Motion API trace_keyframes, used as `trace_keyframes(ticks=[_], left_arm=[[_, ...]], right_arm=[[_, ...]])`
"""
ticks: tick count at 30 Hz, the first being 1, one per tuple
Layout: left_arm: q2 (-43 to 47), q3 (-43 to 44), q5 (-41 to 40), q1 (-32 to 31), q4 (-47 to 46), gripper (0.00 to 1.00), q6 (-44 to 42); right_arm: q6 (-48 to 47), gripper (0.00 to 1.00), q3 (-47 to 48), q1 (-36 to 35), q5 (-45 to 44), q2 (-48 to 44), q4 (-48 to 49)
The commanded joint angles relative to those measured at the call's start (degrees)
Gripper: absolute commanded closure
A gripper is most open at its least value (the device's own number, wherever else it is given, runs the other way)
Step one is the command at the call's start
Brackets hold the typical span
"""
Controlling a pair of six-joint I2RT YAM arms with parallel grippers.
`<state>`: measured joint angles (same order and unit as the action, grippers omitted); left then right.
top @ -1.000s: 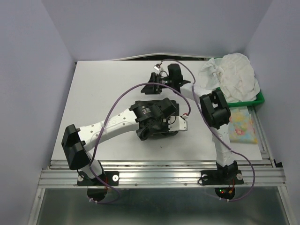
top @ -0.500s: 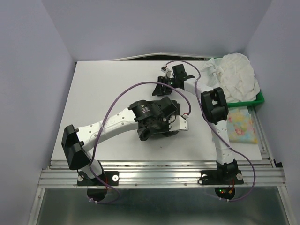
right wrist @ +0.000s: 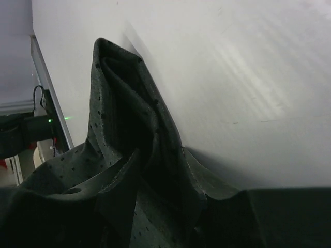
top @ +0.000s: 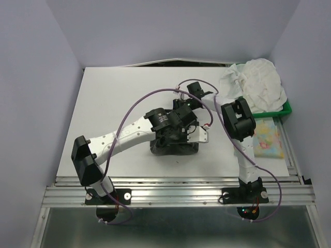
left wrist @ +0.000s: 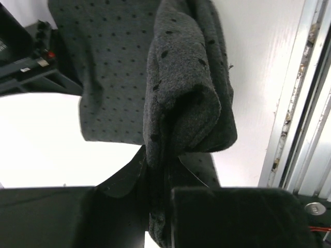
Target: Fold and stack the skirts
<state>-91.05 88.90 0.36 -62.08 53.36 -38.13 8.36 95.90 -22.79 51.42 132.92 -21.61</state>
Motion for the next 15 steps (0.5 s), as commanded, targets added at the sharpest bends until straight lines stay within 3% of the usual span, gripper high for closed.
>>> trace_keyframes(ticks=[1, 8, 15], left_arm=[[-1.4, 3.0, -1.9, 1.4, -3.3, 0.97, -4.1], [-4.1, 2.3, -2.0, 3.2, -7.6, 0.96, -7.6], [-5.5, -1.0, -1.9, 6.6, -13.1, 0.85, -11.5]], right_arm=[[1.7, 0.59, -5.6, -3.8, 2.1, -2.8, 0.2], [3.3, 0.60, -9.7, -5.6, 4.4, -5.6, 1.8], [4.3, 0.60, -10.1, -6.1, 5.4, -6.0, 2.3]])
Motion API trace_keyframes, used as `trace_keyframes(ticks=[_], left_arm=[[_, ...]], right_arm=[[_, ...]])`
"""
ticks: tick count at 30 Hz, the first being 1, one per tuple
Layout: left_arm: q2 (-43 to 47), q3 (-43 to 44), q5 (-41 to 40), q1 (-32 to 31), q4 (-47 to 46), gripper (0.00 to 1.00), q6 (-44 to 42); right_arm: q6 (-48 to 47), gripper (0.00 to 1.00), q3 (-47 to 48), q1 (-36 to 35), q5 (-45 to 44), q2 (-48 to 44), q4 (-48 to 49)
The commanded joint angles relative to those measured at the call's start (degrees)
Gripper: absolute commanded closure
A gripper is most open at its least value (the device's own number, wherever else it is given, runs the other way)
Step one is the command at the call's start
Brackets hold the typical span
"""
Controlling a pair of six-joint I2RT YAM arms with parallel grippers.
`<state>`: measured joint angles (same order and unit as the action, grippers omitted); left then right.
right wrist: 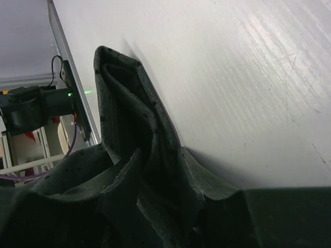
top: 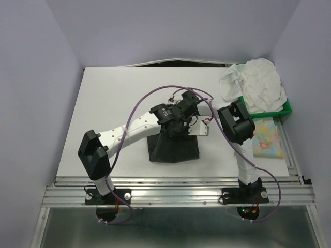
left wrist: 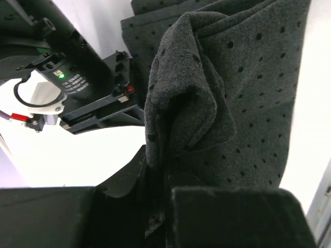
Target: Fold and stack the skirts
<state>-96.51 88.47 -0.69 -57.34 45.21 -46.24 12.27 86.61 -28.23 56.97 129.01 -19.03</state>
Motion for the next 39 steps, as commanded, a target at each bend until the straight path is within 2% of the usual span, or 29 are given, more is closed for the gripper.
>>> trace_keyframes(ticks=[1, 7, 10, 16, 17, 21, 24, 28, 30, 32, 35, 37, 38, 39], left_arm=[[-0.5, -0.7, -0.7, 2.1, -5.3, 0.80, -4.0], [-1.8, -0.8, -0.4, 4.3, -5.8, 0.67, -5.4], [-1.4, 0.6, 2.4, 4.3, -2.8, 0.49, -3.9], [3.2, 2.4, 6.0, 4.3, -0.4, 0.32, 3.2], [4.0, 2.2, 6.0, 4.5, -0.8, 0.32, 4.4], [8.9, -0.4, 7.3, 6.6, -4.2, 0.31, 9.9], [12.1, -3.2, 9.7, 10.6, -7.8, 0.32, 16.1], [13.1, -7.2, 11.7, 14.3, -11.5, 0.34, 22.8], [12.8, -10.4, 13.4, 16.6, -14.1, 0.37, 26.4], [11.7, -12.3, 16.1, 19.1, -15.5, 0.46, 28.6], [9.0, -15.2, 22.6, 24.9, -17.8, 0.55, 32.0], [6.4, -16.2, 27.8, 27.5, -19.1, 0.58, 33.3], [2.5, -17.8, 33.7, 32.3, -21.1, 0.58, 37.3], [2.5, -17.8, 33.7, 32.4, -21.1, 0.58, 37.4]], right_arm=[[0.4, 0.60, -0.7, -0.7, -0.1, -2.0, -0.4], [0.7, 0.58, 1.9, -0.7, -1.3, -0.8, -0.5], [0.3, 0.56, 3.6, -0.7, -2.3, -0.2, -0.8], [-1.0, 0.40, 8.1, -0.7, -5.7, 0.5, -1.2], [-1.2, 0.33, 9.0, -0.7, -6.7, 0.4, -1.3], [-1.1, 0.25, 17.2, 1.9, -10.6, 0.3, -1.5], [-0.8, 0.16, 22.8, 4.9, -13.1, 0.0, -1.6], [-0.7, 0.10, 24.1, 8.5, -15.0, -3.3, -2.2], [-1.5, 0.10, 21.9, 9.7, -16.2, -7.9, -2.7], [-3.6, 0.10, 16.4, 9.7, -17.3, -11.8, -3.6], [-2.5, 0.16, 7.2, 9.7, -17.0, -19.8, -3.5], [0.0, 0.18, 2.1, 9.7, -12.9, -23.3, -2.6], [6.1, 0.18, -7.3, 9.1, -6.6, -28.6, 2.2], [6.2, 0.18, -8.9, 9.1, -5.5, -28.6, 2.2]])
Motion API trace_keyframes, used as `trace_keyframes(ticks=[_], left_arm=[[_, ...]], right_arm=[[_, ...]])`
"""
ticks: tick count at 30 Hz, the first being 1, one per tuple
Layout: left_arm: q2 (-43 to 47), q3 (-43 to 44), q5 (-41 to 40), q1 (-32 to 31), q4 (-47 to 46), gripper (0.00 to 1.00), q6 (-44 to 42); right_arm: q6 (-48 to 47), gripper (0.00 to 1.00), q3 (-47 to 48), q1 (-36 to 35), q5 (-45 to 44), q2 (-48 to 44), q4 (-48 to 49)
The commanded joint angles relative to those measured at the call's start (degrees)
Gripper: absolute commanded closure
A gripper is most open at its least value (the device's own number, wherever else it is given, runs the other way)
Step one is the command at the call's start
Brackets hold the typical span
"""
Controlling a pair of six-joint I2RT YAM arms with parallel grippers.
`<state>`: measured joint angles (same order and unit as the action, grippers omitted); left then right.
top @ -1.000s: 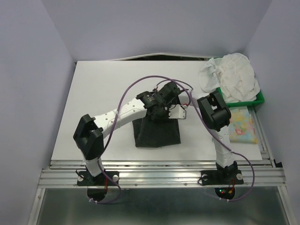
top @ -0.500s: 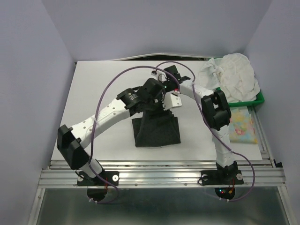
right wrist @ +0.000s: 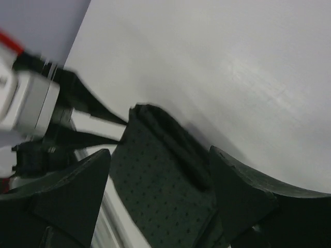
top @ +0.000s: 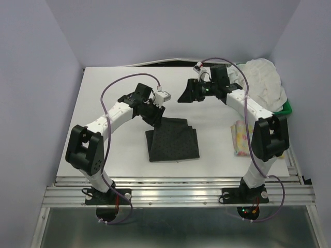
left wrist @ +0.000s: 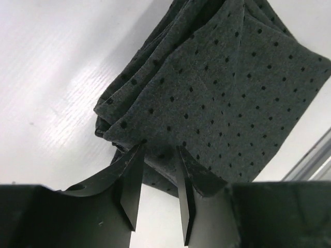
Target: Fold and stack the skirts
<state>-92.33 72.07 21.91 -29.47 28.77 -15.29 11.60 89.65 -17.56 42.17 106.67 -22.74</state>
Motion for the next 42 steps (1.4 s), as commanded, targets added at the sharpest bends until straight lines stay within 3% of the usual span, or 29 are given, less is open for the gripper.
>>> trace_keyframes(ticks=[1, 4, 9, 17, 25, 30, 32, 35, 37, 39, 42], left_arm=[[-3.5, -1.8, 13.3, 5.3, -5.9, 0.59, 7.3], [-6.9, -4.1, 16.2, 7.1, -8.1, 0.60, 9.7], [-11.0, -5.2, 15.8, 7.2, -8.7, 0.60, 10.5], [-17.3, -4.3, 9.5, 9.9, -8.0, 0.62, 10.8], [-18.6, 5.5, 6.5, 12.5, -5.9, 0.59, 8.0], [-10.5, 8.1, 5.1, 12.4, -6.4, 0.49, 2.9], [-4.7, 7.6, 3.7, 12.3, -7.9, 0.38, 0.5], [3.6, 5.9, -1.2, 11.4, -10.7, 0.24, -3.7], [7.8, 3.0, -6.8, 9.5, -13.0, 0.20, -6.8], [14.4, -2.4, -14.0, 3.8, -15.7, 0.20, -12.4], [21.1, -8.7, -21.3, -8.5, -17.6, 0.19, -18.6]], right_arm=[[8.0, 0.18, -13.3, -2.4, 10.0, -6.6, 6.5], [12.1, 0.19, -19.4, -3.8, 13.3, -6.1, 8.8], [10.1, 0.19, -26.9, -5.6, 12.8, -4.1, 11.8], [1.5, 0.21, -27.7, -5.6, 3.2, 1.4, 4.9], [-1.7, 0.21, -20.0, -5.0, -6.2, 4.5, 3.8], [-1.3, 0.15, -16.3, -5.0, -3.7, -2.5, 2.1], [-0.5, 0.11, -15.4, -5.0, -3.3, -7.9, 2.1], [-0.1, 0.05, -15.1, -5.0, -6.0, -14.6, 2.0], [-1.0, 0.00, -15.6, -5.0, -12.0, -17.5, 1.3], [-1.7, 0.00, -17.5, -4.5, -19.1, -20.5, -0.4], [0.3, 0.00, -21.1, -2.5, -21.4, -22.6, -1.7]])
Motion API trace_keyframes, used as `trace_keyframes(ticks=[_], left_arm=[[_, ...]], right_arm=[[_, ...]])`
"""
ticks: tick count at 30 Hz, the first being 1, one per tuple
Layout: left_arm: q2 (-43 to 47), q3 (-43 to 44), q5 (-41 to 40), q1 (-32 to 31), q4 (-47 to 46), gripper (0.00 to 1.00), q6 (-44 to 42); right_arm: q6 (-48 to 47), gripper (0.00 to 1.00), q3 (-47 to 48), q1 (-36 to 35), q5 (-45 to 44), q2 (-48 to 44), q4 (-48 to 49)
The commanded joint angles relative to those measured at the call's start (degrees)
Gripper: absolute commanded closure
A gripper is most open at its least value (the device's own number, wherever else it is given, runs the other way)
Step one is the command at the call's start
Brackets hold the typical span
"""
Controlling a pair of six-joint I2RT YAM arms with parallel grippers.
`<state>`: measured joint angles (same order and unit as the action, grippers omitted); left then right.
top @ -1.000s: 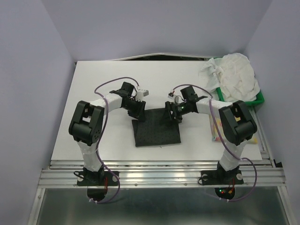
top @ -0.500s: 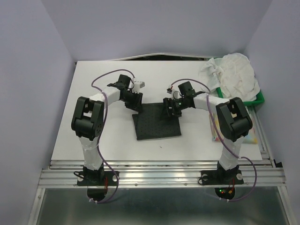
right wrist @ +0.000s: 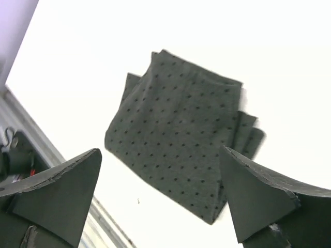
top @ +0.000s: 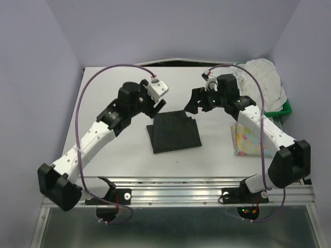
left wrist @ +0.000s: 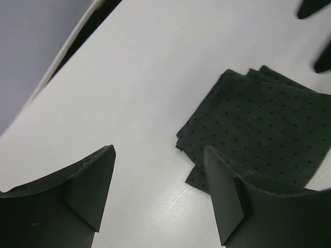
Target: Fold and stack the skirts
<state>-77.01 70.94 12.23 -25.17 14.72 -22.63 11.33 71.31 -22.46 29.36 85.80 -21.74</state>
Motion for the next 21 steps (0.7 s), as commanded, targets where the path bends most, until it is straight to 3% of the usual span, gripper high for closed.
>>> trace_keyframes(ticks=[1, 3, 11, 18, 21], left_arm=[[6.6, -11.1, -17.3, -16.0, -4.1, 0.20, -12.2], [6.9, -15.5, -21.8, -24.3, -4.8, 0.23, -13.3], [-4.1, -17.2, -27.5, -39.0, -8.0, 0.26, -13.8], [-16.1, -12.9, -25.1, -42.2, -9.8, 0.26, -11.1], [-19.9, -12.6, -24.7, -42.2, -10.1, 0.35, -11.1]], right_arm=[[1.8, 0.00, -5.6, 3.3, -7.1, -2.2, -2.8], [6.2, 0.00, -9.7, 6.3, -4.1, -2.8, -2.4], [15.2, 0.00, -17.2, 15.2, 0.1, -4.9, 0.5], [18.8, 0.00, -23.8, 15.3, 4.6, -3.5, 4.4], [20.3, 0.00, -24.0, 15.3, 5.9, -1.2, 5.4]])
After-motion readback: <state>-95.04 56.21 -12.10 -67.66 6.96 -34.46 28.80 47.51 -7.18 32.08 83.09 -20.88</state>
